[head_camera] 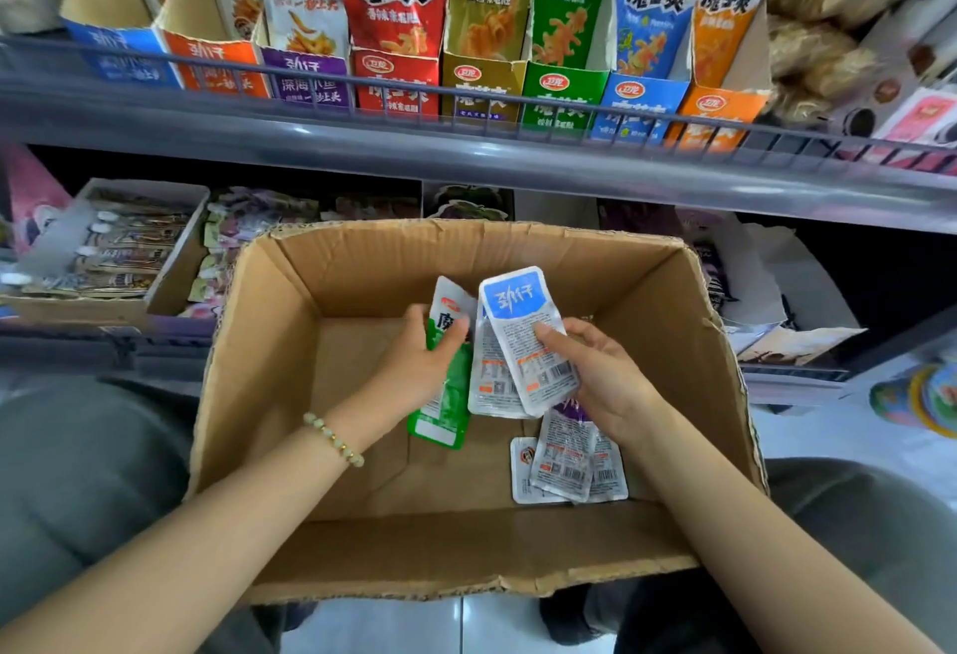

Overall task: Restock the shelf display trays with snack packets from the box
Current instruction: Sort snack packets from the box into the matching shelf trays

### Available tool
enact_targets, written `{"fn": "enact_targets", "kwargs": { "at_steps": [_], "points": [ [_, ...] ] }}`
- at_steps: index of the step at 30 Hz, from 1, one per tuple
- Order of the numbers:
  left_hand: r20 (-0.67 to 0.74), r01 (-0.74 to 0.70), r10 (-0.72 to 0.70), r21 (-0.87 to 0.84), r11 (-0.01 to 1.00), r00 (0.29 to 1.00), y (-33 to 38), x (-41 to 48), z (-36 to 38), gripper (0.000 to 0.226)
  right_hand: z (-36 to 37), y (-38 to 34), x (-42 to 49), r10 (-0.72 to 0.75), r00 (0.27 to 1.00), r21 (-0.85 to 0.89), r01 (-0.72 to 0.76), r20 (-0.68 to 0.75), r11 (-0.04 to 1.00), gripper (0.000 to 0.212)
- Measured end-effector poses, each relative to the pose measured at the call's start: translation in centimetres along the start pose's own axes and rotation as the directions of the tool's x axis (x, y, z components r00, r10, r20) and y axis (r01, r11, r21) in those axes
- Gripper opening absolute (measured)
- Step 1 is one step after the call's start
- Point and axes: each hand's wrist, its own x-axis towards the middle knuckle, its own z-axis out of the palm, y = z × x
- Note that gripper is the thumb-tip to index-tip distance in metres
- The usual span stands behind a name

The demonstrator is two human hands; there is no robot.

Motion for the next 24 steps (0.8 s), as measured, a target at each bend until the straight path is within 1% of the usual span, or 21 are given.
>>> {"fn": "enact_targets", "kwargs": {
  "at_steps": [1,2,3,4,5,7,8,10,11,12,13,14,15,16,17,18,19,20,21,23,24],
  "points": [
    [-0.013,-0.017,0.019,0.127,0.992,1.0,0.2,-0.2,-0.1,0.055,0.0,0.3,0.0,0.003,1.0,-0.041,-0.004,-0.013,0.999,0.024],
    [0.03,-0.05,0.044,0.218,0.975,0.999,0.3,-0.4,0.1,0.069,0.3,0.6,-0.1,-0.004,1.0,-0.062,0.003,-0.017,0.998,0.027],
    [0.116,-0.086,0.063,0.206,0.975,0.991,0.6,-0.9,0.3,0.072,0.5,1.1,-0.1,-0.026,1.0,-0.082,0.025,-0.012,0.996,0.026],
    [0.216,-0.08,0.054,0.112,0.99,0.975,1.1,-1.5,0.6,0.064,0.9,1.5,-0.2,-0.053,0.999,-0.114,0.053,0.01,0.992,0.025],
    [0.304,-0.038,0.028,0.026,0.999,0.952,1.3,-2.1,1.0,0.049,1.2,1.8,-0.2,-0.065,0.996,-0.153,0.075,0.067,0.985,0.025],
    [0.417,0.023,0.019,-0.095,0.995,0.909,1.3,-2.4,1.5,0.022,1.6,2.1,-0.3,0.007,0.965,-0.167,0.037,0.26,0.985,0.035],
    [0.417,0.065,0.007,-0.157,0.985,0.909,1.2,-2.4,1.4,0.015,1.8,2.0,-0.6,0.06,0.936,-0.135,-0.014,0.346,0.991,0.04],
    [0.345,0.182,-0.079,-0.277,0.943,0.935,0.9,-2.1,1.0,0.018,1.8,1.5,-0.9,0.117,0.894,-0.074,-0.094,0.433,0.993,0.046],
    [0.305,0.225,-0.127,-0.314,0.922,0.944,0.7,-1.9,0.7,0.022,1.5,1.3,-0.9,0.116,0.898,-0.09,-0.086,0.424,0.992,0.047],
    [0.281,0.247,-0.158,-0.314,0.917,0.947,0.5,-1.7,0.5,0.023,1.2,1.1,-0.9,0.099,0.918,-0.15,-0.043,0.385,0.988,0.045],
    [0.278,0.253,-0.174,-0.281,0.926,0.945,0.3,-1.6,0.1,0.021,0.7,0.9,-0.7,0.067,0.949,-0.256,0.015,0.308,0.966,0.041],
    [0.288,0.255,-0.182,-0.239,0.937,0.94,0.0,-1.5,-0.3,0.02,-0.2,0.7,-0.2,0.028,0.981,-0.403,0.053,0.192,0.914,0.034],
    [0.295,0.254,-0.187,-0.207,0.945,0.937,-0.2,-1.5,-0.7,0.021,-1.2,0.6,0.2,-0.007,0.998,-0.57,0.044,0.067,0.821,0.027],
    [0.292,0.255,-0.194,-0.187,0.949,0.936,-0.3,-1.4,-1.1,0.023,-2.3,0.8,0.6,-0.005,0.999,-0.738,-0.024,-0.036,0.674,0.025],
    [0.278,0.254,-0.198,-0.18,0.95,0.94,-0.4,-1.3,-1.5,0.025,-3.1,1.0,0.9,0.06,0.992,-0.857,-0.123,-0.107,0.5,0.03],
    [0.261,0.25,-0.198,-0.184,0.951,0.945,-0.4,-1.1,-1.9,0.026,-3.7,1.7,1.2,0.163,0.976,-0.909,-0.193,-0.141,0.37,0.035],
    [0.248,0.248,-0.197,-0.196,0.949,0.948,-0.2,-1.0,-2.1,0.027,-3.9,2.5,1.2,0.272,0.953,-0.913,-0.226,-0.134,0.341,0.036],
    [0.244,0.245,-0.193,-0.207,0.947,0.95,-0.1,-1.1,-2.4,0.027,-3.6,3.3,1.0,0.366,0.927,-0.885,-0.239,-0.085,0.399,0.036],
    [0.25,0.238,-0.184,-0.205,0.949,0.951,0.0,-1.1,-2.5,0.027,-3.2,3.9,0.7,0.414,0.91,-0.819,-0.24,-0.003,0.521,0.039],
    [0.274,0.22,-0.166,-0.183,0.958,0.947,0.2,-1.2,-2.8,0.026,-2.2,3.6,0.2,0.371,0.917,-0.57,-0.228,0.148,0.789,0.039],
    [0.283,0.215,-0.161,-0.173,0.961,0.946,0.4,-1.3,-2.9,0.025,-2.2,3.1,0.2,0.317,0.931,-0.427,-0.217,0.181,0.878,0.035]
  ]
}}
